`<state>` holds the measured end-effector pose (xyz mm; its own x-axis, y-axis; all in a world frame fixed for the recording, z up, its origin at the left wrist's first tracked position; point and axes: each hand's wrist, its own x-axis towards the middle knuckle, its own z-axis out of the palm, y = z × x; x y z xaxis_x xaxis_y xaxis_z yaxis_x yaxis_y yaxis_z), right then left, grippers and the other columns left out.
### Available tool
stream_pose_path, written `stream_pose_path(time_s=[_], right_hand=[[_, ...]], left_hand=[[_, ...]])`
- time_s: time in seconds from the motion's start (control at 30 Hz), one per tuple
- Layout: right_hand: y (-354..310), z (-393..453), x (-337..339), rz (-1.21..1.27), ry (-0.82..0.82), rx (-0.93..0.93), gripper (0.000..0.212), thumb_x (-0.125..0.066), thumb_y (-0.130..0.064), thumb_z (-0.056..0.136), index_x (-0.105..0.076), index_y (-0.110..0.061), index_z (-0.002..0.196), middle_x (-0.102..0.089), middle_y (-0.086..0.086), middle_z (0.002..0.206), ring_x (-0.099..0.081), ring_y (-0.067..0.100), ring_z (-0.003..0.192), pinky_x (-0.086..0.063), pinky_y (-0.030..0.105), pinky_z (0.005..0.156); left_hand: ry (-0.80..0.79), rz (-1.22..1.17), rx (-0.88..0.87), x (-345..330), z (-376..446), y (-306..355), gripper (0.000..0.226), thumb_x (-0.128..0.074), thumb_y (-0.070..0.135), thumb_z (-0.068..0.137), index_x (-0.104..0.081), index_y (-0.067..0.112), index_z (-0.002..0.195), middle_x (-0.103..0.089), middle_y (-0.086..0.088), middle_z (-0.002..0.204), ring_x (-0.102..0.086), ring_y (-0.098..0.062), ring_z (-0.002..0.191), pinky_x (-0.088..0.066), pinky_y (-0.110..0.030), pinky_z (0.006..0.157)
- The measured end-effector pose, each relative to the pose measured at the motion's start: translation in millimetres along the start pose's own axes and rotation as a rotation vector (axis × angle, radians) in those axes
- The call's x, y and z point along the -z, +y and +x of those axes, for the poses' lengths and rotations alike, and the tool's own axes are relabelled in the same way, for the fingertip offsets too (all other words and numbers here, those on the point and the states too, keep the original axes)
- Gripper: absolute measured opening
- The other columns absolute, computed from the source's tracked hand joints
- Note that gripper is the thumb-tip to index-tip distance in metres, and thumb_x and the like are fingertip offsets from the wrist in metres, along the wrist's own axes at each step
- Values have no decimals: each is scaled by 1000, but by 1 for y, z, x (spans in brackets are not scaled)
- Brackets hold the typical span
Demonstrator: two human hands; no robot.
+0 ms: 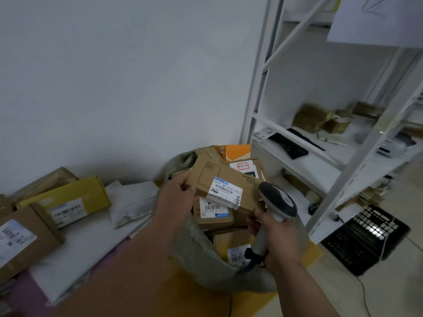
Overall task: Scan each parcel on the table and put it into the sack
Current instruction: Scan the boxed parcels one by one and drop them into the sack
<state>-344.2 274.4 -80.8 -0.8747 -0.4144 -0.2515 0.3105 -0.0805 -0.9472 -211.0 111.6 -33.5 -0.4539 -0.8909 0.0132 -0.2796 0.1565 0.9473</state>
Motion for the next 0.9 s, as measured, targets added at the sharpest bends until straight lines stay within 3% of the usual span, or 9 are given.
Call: stream_pose_path(time_s=[0.1, 0.17, 0.2, 0.27, 0.37, 0.47, 0.67, 0.77, 0.9], right_hand=[[-17, 25, 2, -134, -130, -30, 25, -70, -13, 90, -63, -16, 113, -74, 9, 99, -73, 26, 89, -58, 35, 71], [-26, 45, 9, -201, -152, -52, 19, -69, -14, 90, -63, -15, 108, -72, 10, 95, -71, 27, 87, -57, 34, 68], [-30, 57, 14, -238, -147, -49, 18, -69, -15, 90, -63, -15, 106, -71, 9, 93, -69, 25, 84, -55, 33, 65], [-42, 80, 26, -310, -119, -37, 15, -68, -16, 90, -62, -16, 103, -67, 5, 89, -65, 20, 80, -50, 31, 62], [-61, 116, 41, -339, -112, -54, 13, -69, -16, 88, -66, -12, 100, -71, 9, 86, -67, 21, 79, -49, 29, 59], [-72, 146, 43, -345, -244, -111, 14, -69, -14, 88, -69, -5, 99, -75, 16, 83, -71, 25, 73, -55, 30, 58], [-69, 175, 31, -375, -561, -184, 24, -76, -14, 83, -71, -14, 107, -77, 8, 88, -73, 27, 87, -59, 45, 84], [-74, 192, 30, -428, -487, -170, 17, -72, -14, 85, -71, -10, 102, -76, 10, 86, -72, 26, 82, -61, 40, 74], [-80, 220, 42, -370, -308, -202, 12, -66, -10, 88, -67, 1, 86, -73, 16, 80, -69, 30, 74, -58, 42, 76]], left_hand=[[-9, 260, -20, -13, 19, 10, 49, -54, 13, 95, -46, 24, 142, -60, -1, 130, -56, -9, 100, -44, -20, 81], [-42, 502, 6, -26, 26, 11, 51, -53, 21, 97, -39, 20, 146, -46, -5, 147, -48, -19, 123, -40, -28, 99], [-59, 636, 23, -34, 28, 9, 53, -51, 25, 98, -36, 19, 148, -37, -5, 152, -37, -22, 135, -30, -33, 110], [-70, 751, 69, -52, 33, 1, 53, -50, 28, 97, -37, 21, 148, -31, -3, 155, -28, -24, 141, -22, -37, 116], [-66, 718, 109, -81, 39, -2, 49, -52, 24, 94, -45, 26, 143, -34, -1, 152, -36, -24, 135, -32, -39, 113], [4, 652, 155, -102, 41, 0, 47, -55, 23, 93, -49, 23, 140, -35, 0, 149, -42, -21, 130, -37, -39, 110], [344, 496, 269, -118, 42, 7, 49, -60, 18, 93, -50, 12, 140, -30, -10, 153, -43, -27, 129, -36, -34, 106], [410, 588, 290, -120, 40, 8, 53, -61, 18, 90, -50, 13, 141, -32, -7, 153, -40, -27, 133, -34, -38, 109], [437, 732, 342, -121, 40, 9, 58, -63, 31, 87, -47, 22, 143, -36, -3, 151, -33, -30, 135, -31, -44, 110]])
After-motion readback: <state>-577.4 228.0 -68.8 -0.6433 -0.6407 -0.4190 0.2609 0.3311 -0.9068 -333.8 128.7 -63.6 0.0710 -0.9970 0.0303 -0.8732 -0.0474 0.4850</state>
